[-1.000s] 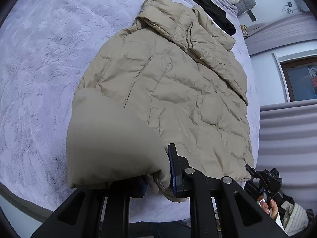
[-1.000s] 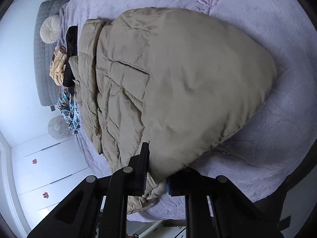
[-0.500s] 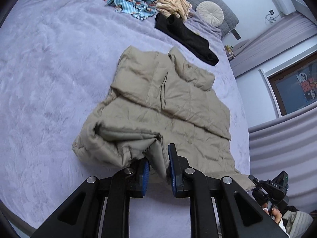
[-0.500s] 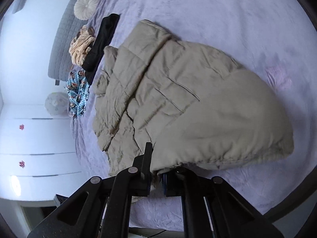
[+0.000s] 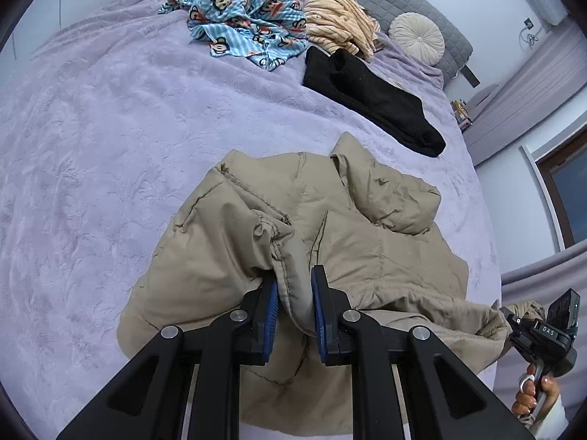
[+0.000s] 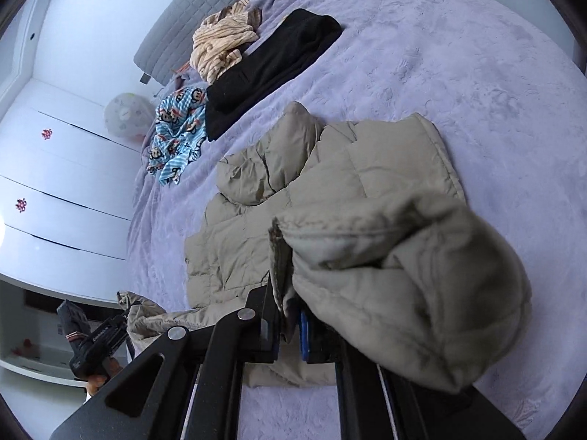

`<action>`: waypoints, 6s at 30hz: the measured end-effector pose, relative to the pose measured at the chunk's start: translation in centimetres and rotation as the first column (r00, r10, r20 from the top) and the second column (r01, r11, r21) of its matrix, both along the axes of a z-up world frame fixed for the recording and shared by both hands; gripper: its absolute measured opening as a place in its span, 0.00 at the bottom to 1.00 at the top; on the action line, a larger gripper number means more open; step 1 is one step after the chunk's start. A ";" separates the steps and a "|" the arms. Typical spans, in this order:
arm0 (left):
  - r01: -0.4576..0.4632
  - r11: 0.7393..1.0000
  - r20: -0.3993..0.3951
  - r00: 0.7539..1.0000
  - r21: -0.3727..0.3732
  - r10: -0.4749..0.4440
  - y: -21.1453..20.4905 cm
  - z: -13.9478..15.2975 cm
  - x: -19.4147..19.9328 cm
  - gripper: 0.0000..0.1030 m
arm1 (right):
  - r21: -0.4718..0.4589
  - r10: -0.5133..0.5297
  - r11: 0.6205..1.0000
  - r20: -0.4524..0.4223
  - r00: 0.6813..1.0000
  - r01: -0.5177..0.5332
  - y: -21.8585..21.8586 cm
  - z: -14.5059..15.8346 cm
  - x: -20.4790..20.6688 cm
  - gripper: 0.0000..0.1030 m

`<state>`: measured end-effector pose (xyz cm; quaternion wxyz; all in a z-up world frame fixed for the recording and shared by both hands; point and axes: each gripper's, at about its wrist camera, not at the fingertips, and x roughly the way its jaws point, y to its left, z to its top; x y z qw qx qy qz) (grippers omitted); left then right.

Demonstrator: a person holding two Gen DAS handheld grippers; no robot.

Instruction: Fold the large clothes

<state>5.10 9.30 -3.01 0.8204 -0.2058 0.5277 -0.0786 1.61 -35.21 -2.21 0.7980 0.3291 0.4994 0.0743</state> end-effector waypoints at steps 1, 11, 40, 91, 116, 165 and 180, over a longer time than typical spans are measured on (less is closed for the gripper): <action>0.007 1.000 -0.006 1.000 0.001 -0.007 -0.1 -0.5 0.8 0.19 | -0.009 0.003 1.000 -0.009 1.000 -0.003 0.1 -0.5 0.7 0.08; 0.080 0.995 0.036 0.996 0.054 -0.082 -1.4 -2.4 9.7 0.19 | -0.108 -0.047 0.993 0.021 0.999 0.049 0.1 -1.4 7.8 0.08; 0.299 0.944 0.067 0.948 0.137 -0.310 -7.9 -4.6 9.6 0.19 | -0.096 0.047 0.994 0.043 0.998 -0.043 1.8 -3.4 12.6 0.22; 0.076 0.883 0.019 0.995 0.464 -0.096 0.5 -9.2 11.3 0.19 | -0.440 -0.109 0.893 -0.012 0.994 0.093 -4.0 -6.4 11.7 0.04; 0.132 0.927 -0.250 0.967 0.351 -0.043 0.1 -8.0 -1.3 0.19 | -0.303 -0.257 0.933 -0.183 0.949 0.194 -2.4 -6.4 -4.2 0.04; 0.038 0.999 -0.256 0.966 -0.005 -0.038 -0.5 -10.0 -3.2 0.99 | 0.174 -0.197 0.952 -0.288 0.937 0.254 0.7 -12.6 -7.9 1.00; -0.165 0.910 -0.309 0.950 -0.380 0.044 2.1 -16.1 -1.5 0.99 | 0.347 -0.276 0.876 -0.210 0.938 0.335 -1.9 -14.0 -4.4 1.00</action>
